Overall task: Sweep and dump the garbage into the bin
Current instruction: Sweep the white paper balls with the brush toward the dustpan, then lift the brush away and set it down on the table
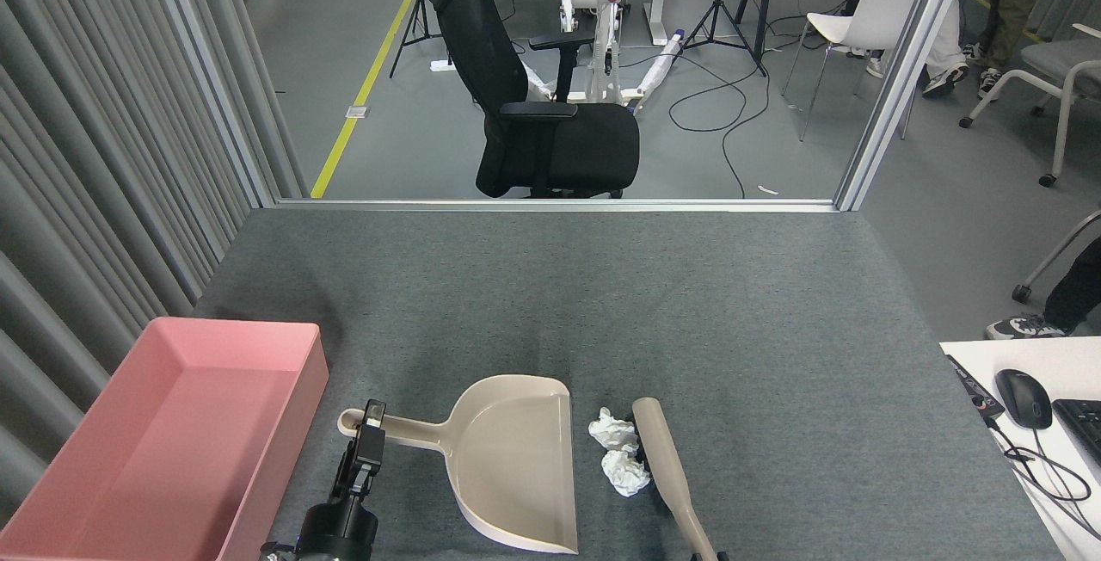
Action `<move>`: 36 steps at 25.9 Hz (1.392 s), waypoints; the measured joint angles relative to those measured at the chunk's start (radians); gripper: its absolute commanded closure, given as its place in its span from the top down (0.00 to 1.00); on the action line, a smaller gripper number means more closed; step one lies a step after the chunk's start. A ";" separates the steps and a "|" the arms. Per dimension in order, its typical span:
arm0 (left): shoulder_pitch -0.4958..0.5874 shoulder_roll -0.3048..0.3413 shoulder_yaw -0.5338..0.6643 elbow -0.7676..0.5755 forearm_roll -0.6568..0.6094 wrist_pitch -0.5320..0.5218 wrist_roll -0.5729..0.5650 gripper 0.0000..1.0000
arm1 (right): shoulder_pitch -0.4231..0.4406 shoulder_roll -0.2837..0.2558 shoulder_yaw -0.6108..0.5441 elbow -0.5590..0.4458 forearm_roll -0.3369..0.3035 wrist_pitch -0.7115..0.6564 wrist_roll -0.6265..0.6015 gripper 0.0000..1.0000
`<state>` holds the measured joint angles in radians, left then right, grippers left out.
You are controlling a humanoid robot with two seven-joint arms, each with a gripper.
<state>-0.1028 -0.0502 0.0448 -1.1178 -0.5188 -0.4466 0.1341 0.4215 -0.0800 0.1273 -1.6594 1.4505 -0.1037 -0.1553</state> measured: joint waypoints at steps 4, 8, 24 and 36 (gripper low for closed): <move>0.002 0.001 0.000 0.000 0.000 0.000 0.000 0.35 | -0.035 0.020 0.068 0.016 -0.027 0.020 0.007 0.00; 0.003 0.001 0.001 0.000 0.000 0.000 0.002 0.36 | -0.063 0.041 0.174 0.041 -0.048 0.067 0.018 0.00; 0.002 0.000 0.000 0.001 -0.001 0.000 0.003 0.37 | -0.126 0.077 0.351 0.036 -0.043 0.189 -0.127 0.00; 0.001 0.001 0.000 0.001 -0.001 0.000 0.001 0.38 | -0.158 -0.032 0.091 0.049 -0.106 0.188 -0.082 0.00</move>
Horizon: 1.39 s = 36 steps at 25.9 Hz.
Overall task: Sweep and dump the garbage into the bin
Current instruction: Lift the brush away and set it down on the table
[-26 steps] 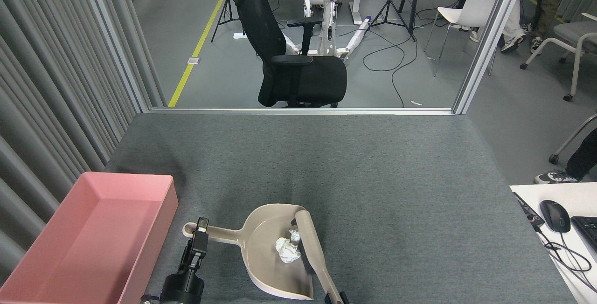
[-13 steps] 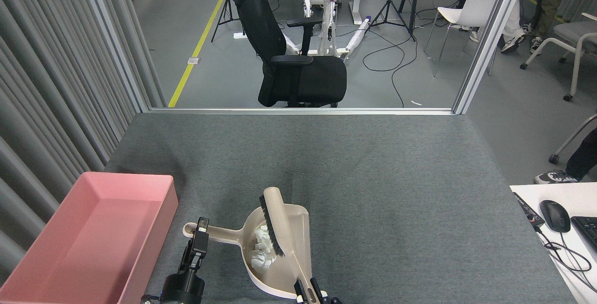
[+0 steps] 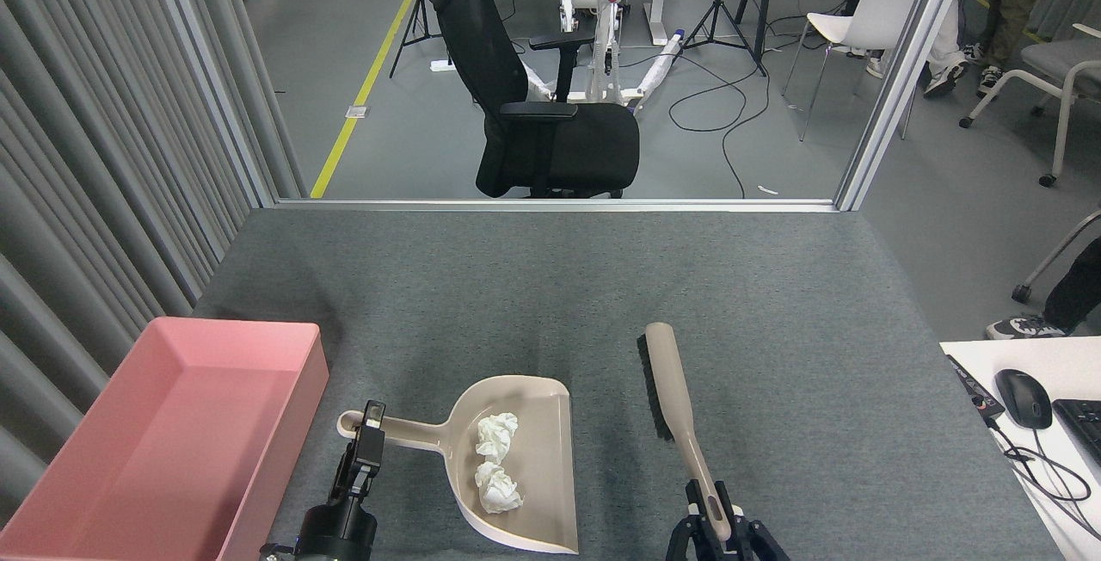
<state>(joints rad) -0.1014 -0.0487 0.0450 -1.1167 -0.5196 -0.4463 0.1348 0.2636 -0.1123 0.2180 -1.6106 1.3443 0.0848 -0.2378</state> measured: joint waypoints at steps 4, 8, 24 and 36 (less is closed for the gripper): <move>-0.002 0.000 0.000 0.000 0.000 0.000 0.000 0.38 | -0.001 -0.084 -0.066 0.024 -0.024 -0.013 0.024 0.00; -0.004 0.000 0.000 0.000 -0.001 0.000 0.000 0.38 | -0.001 -0.142 -0.175 0.052 -0.054 -0.076 0.033 0.00; -0.004 -0.001 -0.001 0.001 -0.007 0.000 0.000 0.39 | -0.048 -0.194 -0.356 0.187 -0.066 -0.229 0.048 0.01; -0.004 -0.001 0.000 0.002 -0.007 0.000 0.000 0.44 | -0.051 -0.187 -0.367 0.210 -0.077 -0.254 0.031 0.96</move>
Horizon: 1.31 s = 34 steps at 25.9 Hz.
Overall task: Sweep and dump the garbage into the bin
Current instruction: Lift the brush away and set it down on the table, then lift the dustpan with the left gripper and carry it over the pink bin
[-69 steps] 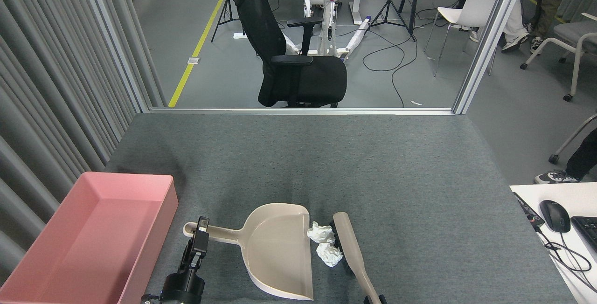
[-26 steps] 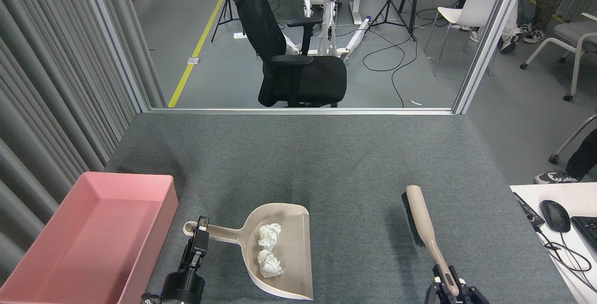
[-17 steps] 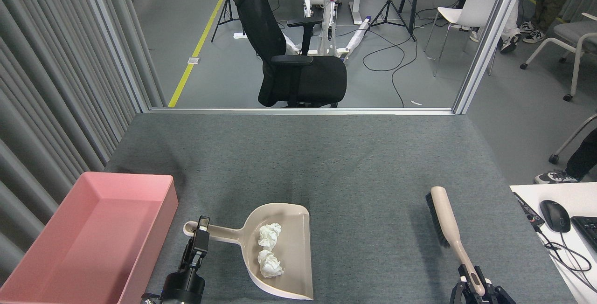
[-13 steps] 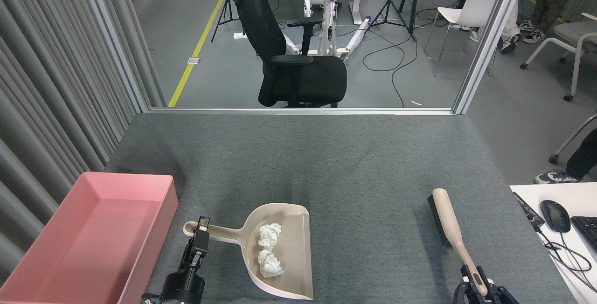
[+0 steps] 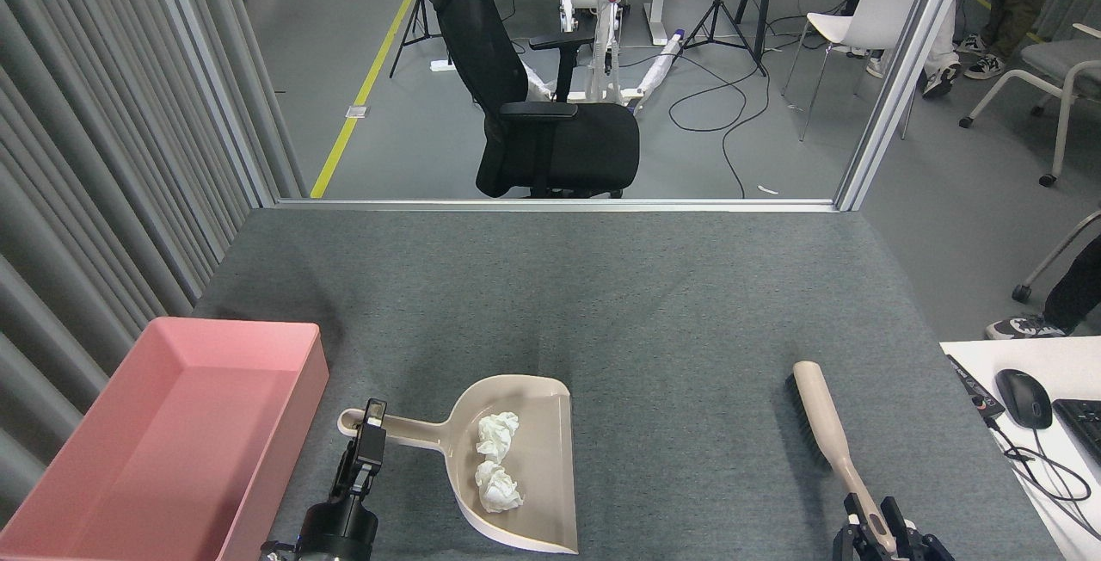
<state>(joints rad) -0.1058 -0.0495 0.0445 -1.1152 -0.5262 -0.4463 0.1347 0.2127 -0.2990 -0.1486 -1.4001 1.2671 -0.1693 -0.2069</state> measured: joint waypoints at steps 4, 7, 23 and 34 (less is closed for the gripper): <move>0.000 0.000 0.000 0.000 0.000 0.000 0.000 0.45 | 0.012 0.004 -0.014 -0.004 -0.004 -0.043 -0.012 0.98; 0.000 0.000 0.000 0.001 0.000 -0.001 0.000 0.45 | 0.034 0.007 -0.028 -0.016 -0.005 -0.080 -0.019 0.98; 0.001 -0.003 0.001 0.004 0.002 -0.026 -0.002 0.33 | 0.228 0.179 -0.346 -0.219 -0.011 -0.550 -0.048 0.98; 0.005 0.000 0.006 -0.003 0.017 -0.054 -0.010 0.14 | 0.227 0.201 -0.481 -0.260 -0.035 -0.615 -0.015 0.98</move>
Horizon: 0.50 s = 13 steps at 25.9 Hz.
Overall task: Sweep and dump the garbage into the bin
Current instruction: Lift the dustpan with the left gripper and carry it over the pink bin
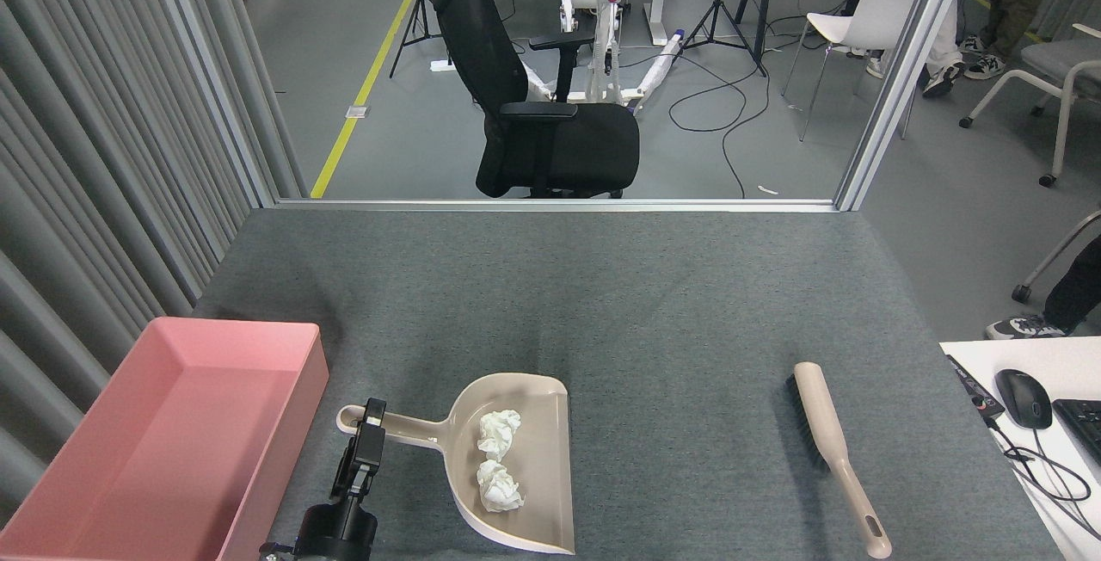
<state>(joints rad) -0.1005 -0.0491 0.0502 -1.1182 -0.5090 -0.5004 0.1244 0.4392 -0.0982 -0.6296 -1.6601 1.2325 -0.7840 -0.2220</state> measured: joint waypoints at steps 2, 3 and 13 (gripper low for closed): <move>0.002 0.000 0.000 -0.003 0.001 -0.004 0.000 0.14 | -0.001 -0.001 -0.011 0.000 0.000 0.000 0.001 0.98; 0.002 0.000 0.000 -0.006 0.001 -0.006 -0.001 0.13 | 0.000 -0.001 -0.017 0.000 -0.001 0.000 0.002 0.98; 0.010 0.018 0.001 -0.113 0.101 0.009 -0.041 0.11 | -0.001 -0.003 -0.034 0.003 -0.001 -0.001 0.003 0.98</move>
<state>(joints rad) -0.0909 -0.0312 0.0509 -1.2310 -0.4079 -0.4910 0.0834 0.4387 -0.1014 -0.6639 -1.6571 1.2318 -0.7846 -0.2192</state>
